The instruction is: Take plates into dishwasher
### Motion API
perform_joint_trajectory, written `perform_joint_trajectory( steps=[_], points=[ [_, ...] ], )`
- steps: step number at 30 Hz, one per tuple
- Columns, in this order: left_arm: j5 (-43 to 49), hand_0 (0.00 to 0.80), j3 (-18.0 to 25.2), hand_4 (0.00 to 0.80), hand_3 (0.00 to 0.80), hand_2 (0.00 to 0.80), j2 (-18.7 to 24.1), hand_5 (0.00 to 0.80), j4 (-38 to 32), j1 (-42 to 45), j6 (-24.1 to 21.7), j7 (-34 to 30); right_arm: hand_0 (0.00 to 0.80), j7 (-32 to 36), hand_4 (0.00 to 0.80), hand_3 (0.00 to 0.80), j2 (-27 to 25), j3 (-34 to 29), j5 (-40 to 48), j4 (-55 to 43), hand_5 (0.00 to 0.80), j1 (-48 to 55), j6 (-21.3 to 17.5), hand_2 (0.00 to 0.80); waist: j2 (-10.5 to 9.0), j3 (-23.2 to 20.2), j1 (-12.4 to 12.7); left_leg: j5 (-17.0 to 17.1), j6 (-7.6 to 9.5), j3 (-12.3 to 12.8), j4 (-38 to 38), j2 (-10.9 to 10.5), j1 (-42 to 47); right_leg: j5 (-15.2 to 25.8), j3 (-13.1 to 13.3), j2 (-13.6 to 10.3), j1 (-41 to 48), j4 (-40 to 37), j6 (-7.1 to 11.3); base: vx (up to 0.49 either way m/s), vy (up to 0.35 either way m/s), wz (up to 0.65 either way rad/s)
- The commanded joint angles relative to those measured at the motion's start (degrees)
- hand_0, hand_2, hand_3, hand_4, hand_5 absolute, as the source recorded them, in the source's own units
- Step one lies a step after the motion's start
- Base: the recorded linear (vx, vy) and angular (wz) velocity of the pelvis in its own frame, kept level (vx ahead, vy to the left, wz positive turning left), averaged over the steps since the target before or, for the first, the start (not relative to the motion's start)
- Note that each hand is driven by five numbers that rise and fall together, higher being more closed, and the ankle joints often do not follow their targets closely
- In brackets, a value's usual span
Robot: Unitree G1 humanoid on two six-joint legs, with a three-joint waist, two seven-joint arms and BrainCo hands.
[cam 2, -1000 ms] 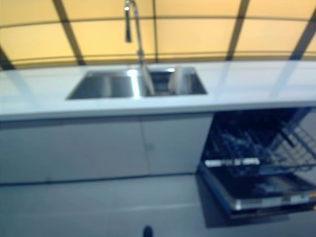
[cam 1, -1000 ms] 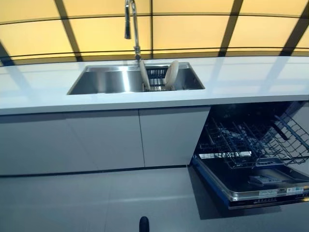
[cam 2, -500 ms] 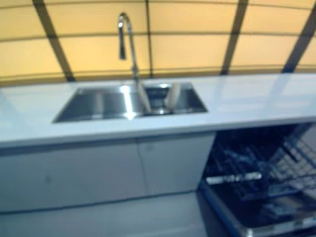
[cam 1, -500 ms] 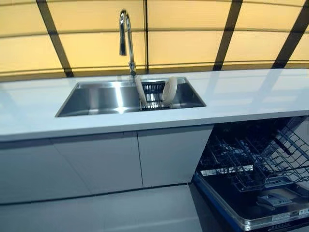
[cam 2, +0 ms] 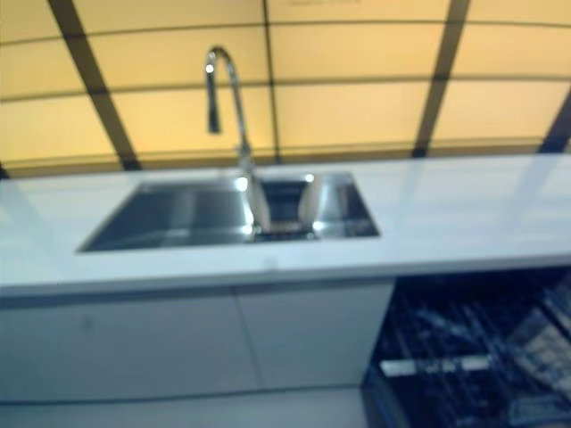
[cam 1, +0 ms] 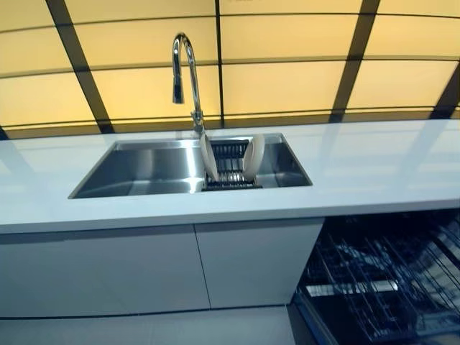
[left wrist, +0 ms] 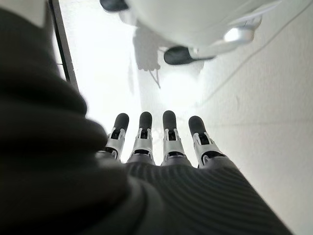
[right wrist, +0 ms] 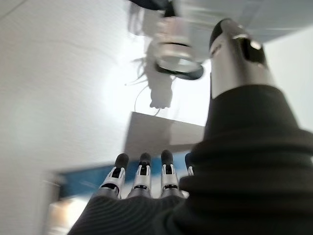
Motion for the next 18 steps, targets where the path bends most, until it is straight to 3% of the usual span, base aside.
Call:
perform_joint_trajectory(
  steps=[1, 6, 7, 10, 12, 13, 14, 15, 16, 17, 18],
  points=[
    [3.2, 0.000, 0.4, 0.000, 0.000, 0.000, 0.2, 0.000, 1.1, -1.6, -1.8, -1.0, 0.000, 0.4, 0.000, 0.000, -0.4, -0.1, -1.4, 2.4, 0.000, -2.5, 1.0, 0.000, -0.52, 0.0, -1.1, 1.1, 5.63, 3.7, 0.1, -5.2, -1.9, -1.0, 2.8, -2.7, 4.4, -4.0, 2.55, 0.247, -0.102, 0.21],
    [5.1, 0.000, -1.6, 0.000, 0.000, 0.000, -0.1, 0.000, 0.9, -2.3, -1.9, -1.5, 0.000, 2.1, 0.000, 0.000, -0.3, 0.9, -4.8, 2.5, 0.000, -2.8, -1.2, 0.000, -0.13, -0.1, -1.0, 2.5, 4.81, 4.7, -2.4, -3.8, -1.9, -3.6, 1.2, -3.2, 5.1, -2.0, 2.57, 0.169, -0.090, 0.26],
    [4.7, 0.000, -1.5, 0.000, 0.000, 0.000, 0.3, 0.000, 0.6, -2.5, -1.1, -1.5, 0.000, 3.6, 0.000, 0.000, -0.3, 2.3, -6.8, 1.3, 0.000, -3.1, -4.4, 0.000, -0.23, 0.0, -0.9, 2.8, 4.63, 4.7, -3.2, -3.3, -1.8, -4.5, 0.6, -3.2, 5.1, -1.2, 2.42, 0.147, -0.118, 0.03],
    [4.2, 0.000, -0.8, 0.000, 0.000, 0.000, 1.6, 0.000, -1.0, -1.9, 0.4, -0.8, 0.000, 14.0, 0.000, 0.000, -2.2, 7.1, -13.4, -7.8, 0.000, -4.0, -8.7, 0.000, -1.23, 0.0, -0.6, 1.6, 4.06, 4.8, -1.3, -2.3, -1.8, -5.4, -0.2, -3.5, 4.8, -0.1, 2.00, 0.159, -0.178, 0.00],
    [3.6, 0.000, 0.5, 0.000, 0.000, 0.000, 3.6, 0.000, -3.5, -0.7, 1.8, -0.3, 0.000, 23.7, 0.000, 0.000, -6.6, 10.6, -11.8, -21.8, 0.000, -4.2, -8.1, 0.000, -3.16, 0.0, 0.0, 1.7, 2.99, 5.6, 5.7, -0.6, -4.0, -5.6, -0.6, -3.9, 5.1, 0.0, 0.54, 0.103, -0.273, -0.07],
    [3.4, 0.000, 1.2, 0.000, 0.000, 0.000, 4.3, 0.000, -4.4, -0.2, 2.1, 0.0, 0.000, 27.8, 0.000, 0.000, -9.9, 10.9, -9.5, -29.9, 0.000, -3.8, -6.6, 0.000, -4.33, 0.4, 0.3, 4.4, 2.69, 5.5, 15.8, 0.1, -8.8, -5.1, -0.5, -3.7, 5.9, -1.1, -0.55, 0.012, -0.291, -0.10],
    [3.6, 0.000, 2.2, 0.000, 0.000, 0.000, 5.0, 0.000, -4.8, 0.3, 1.8, -0.1, 0.000, 32.2, 0.000, 0.000, -13.3, 10.9, -6.0, -36.4, 0.000, -3.6, -6.3, 0.000, -5.36, 1.3, 0.5, 7.0, 3.26, 5.9, 24.6, 0.1, -14.2, -5.0, -0.1, -3.4, 6.6, -1.8, -1.52, -0.024, -0.221, -0.06],
    [4.0, 0.000, 2.9, 0.000, 0.000, 0.000, 5.4, 0.000, -5.1, 0.6, 1.8, -0.3, 0.000, 34.8, 0.000, 0.000, -15.2, 10.7, -3.7, -40.6, 0.000, -3.1, -5.6, 0.000, -5.43, 1.6, 0.4, 7.3, 3.49, 6.3, 28.3, 0.5, -17.2, -5.0, -0.3, -2.9, 6.7, -1.9, -2.02, -0.005, -0.133, -0.07],
    [5.1, 0.000, 4.3, 0.000, 0.000, 0.000, 6.3, 0.000, -5.8, 1.5, 2.1, -1.1, 0.000, 39.7, 0.000, 0.000, -19.8, 9.5, 1.5, -49.4, 0.000, -1.4, -3.0, 0.000, -5.80, 2.6, 0.4, 7.5, 3.67, 6.9, 29.4, -0.6, -20.5, -5.5, -0.2, -2.2, 7.9, -1.9, -2.40, 0.027, -0.031, -0.06],
    [5.0, 0.000, 4.8, 0.000, 0.000, 0.000, 6.8, 0.000, -5.7, 2.0, 2.0, -1.3, 0.000, 42.1, 0.000, 0.000, -21.6, 8.7, 3.0, -52.2, 0.000, -0.6, -2.4, 0.000, -5.82, 2.5, 0.3, 7.3, 3.29, 6.8, 26.6, -1.7, -21.3, -5.6, -0.3, -2.0, 8.1, -1.9, -2.00, 0.078, 0.061, -0.10],
    [4.7, 0.000, 5.3, 0.000, 0.000, 0.000, 7.9, 0.000, -5.4, 2.7, 1.2, -1.9, 0.000, 47.5, 0.000, 0.000, -24.8, 7.6, 5.4, -56.0, 0.000, 0.5, -3.7, 0.000, -5.85, 2.9, 0.1, 7.9, 2.16, 8.2, 12.9, -3.4, -19.5, -5.9, -0.8, -2.0, 9.2, -1.9, -0.71, 0.059, 0.096, -0.03]
  ],
)
